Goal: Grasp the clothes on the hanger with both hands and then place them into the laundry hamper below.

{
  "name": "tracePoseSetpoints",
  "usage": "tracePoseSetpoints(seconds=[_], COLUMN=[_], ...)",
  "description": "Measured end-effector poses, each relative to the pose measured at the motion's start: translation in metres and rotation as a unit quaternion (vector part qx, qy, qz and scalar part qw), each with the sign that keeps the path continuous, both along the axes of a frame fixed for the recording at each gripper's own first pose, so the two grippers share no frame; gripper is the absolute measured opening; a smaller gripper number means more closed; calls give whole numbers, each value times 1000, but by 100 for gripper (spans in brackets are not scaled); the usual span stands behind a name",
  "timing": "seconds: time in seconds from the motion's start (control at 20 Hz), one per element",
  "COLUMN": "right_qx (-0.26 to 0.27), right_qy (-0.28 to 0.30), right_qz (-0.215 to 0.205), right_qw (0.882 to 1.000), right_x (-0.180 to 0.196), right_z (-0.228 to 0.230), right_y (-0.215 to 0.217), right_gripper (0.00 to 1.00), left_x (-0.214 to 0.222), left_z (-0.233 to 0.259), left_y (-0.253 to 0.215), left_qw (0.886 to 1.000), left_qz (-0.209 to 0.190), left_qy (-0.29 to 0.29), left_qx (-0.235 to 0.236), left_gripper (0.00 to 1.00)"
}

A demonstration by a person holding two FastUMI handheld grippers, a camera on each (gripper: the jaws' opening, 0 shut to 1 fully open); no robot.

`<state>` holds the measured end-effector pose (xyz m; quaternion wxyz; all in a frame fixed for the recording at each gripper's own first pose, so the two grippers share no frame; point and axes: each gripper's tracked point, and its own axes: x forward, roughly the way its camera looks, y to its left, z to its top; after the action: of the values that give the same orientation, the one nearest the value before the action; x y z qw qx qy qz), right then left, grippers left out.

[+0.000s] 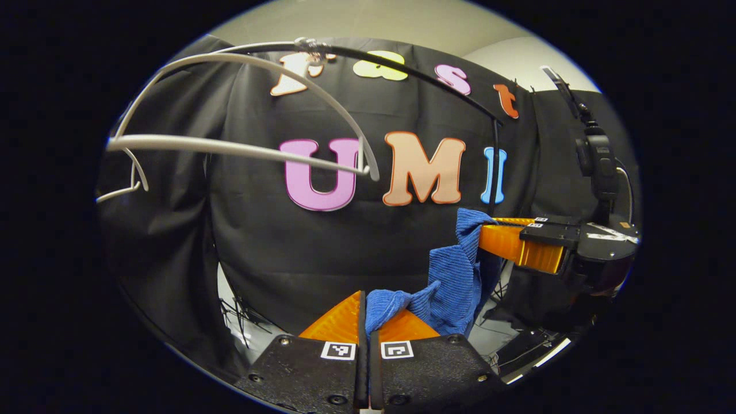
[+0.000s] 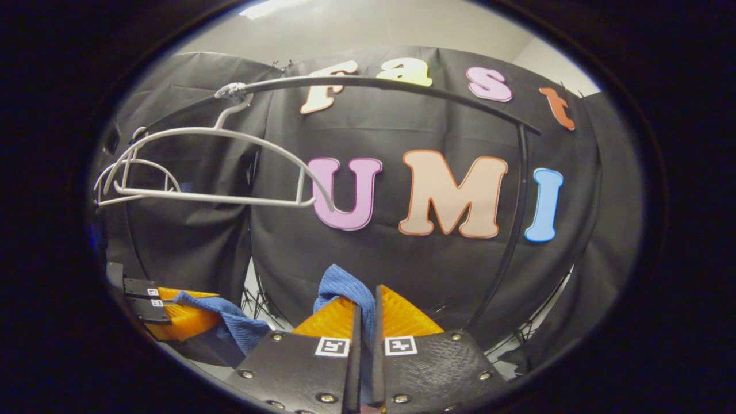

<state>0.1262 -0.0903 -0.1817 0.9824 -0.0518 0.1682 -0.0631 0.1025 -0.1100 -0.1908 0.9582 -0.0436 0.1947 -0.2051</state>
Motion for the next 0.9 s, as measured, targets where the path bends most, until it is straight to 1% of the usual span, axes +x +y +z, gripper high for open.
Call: tracePoseSetpoints(seconds=[0.05, 0.15, 0.2, 0.3, 0.45, 0.7, 0.9], right_qx=[4, 10, 12, 14, 11, 18, 18], right_qy=[8, 22, 30, 47, 75, 129, 174], right_qz=[0, -1, -2, -2, 2, 8, 5], right_qw=[1000, 1000, 999, 999, 997, 991, 985], right_x=[-3, -7, -9, -15, -24, -40, -59], right_z=[-8, -22, -29, -47, -76, -123, -162], right_y=[0, 0, 0, 0, 2, 5, 5], right_gripper=[10, 10, 8, 10, 8, 8, 8], left_x=[-1, -3, -5, -8, -13, -28, -44], left_z=[-6, -20, -27, -41, -66, -113, -154], left_y=[-2, -6, -6, -7, -11, 0, 6], left_qw=[1000, 1000, 999, 999, 997, 991, 983], left_qz=[-5, -12, -16, -20, -26, -25, -33], left_qy=[5, 14, 20, 31, 61, 115, 164], left_qx=[4, 15, 21, 29, 39, 59, 73], left_gripper=[2, 2, 2, 2, 2, 2, 2])
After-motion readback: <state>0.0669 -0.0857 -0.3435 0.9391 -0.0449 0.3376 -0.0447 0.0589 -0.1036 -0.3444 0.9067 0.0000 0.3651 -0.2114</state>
